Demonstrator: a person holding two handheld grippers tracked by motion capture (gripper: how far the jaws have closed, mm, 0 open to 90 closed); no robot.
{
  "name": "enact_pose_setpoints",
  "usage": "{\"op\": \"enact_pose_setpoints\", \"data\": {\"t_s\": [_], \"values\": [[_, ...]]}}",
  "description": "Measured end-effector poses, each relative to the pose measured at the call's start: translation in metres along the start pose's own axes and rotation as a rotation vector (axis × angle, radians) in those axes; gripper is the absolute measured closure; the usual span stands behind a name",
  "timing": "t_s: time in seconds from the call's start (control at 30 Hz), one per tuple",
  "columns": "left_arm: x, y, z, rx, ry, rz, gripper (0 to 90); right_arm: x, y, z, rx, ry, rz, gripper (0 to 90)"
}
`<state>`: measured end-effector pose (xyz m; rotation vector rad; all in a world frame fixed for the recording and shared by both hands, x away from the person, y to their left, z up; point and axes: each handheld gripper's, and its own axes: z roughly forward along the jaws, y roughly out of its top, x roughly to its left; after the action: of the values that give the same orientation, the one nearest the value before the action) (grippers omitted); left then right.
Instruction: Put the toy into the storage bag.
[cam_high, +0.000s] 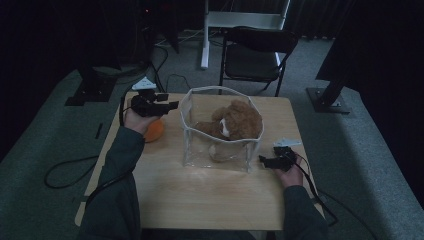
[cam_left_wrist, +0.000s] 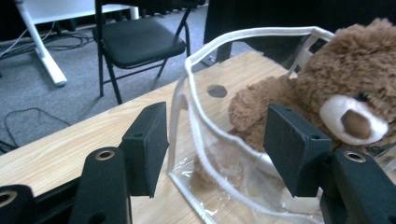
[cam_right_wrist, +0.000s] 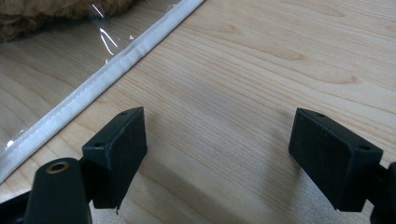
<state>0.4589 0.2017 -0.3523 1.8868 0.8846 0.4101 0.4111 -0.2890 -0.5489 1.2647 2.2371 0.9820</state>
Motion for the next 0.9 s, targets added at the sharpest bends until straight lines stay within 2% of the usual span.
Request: {"op": "enact_pose_setpoints", "data": {"t_s": [0.3,0.73,0.9], "values": [[0.01,-0.012,-0.003,0.011,0.021,-0.025,40.3,0.0,0.0,0.0,0.0,0.0,0.0,18.4],[0.018,-0.025,-0.005,0.02,0.04,-0.054,40.1,0.0,0.0,0.0,0.0,0.0,0.0,18.4],[0.022,-0.031,-0.004,0.028,0.06,-0.069,40.1,0.0,0.0,0.0,0.0,0.0,0.0,18.4]]}}
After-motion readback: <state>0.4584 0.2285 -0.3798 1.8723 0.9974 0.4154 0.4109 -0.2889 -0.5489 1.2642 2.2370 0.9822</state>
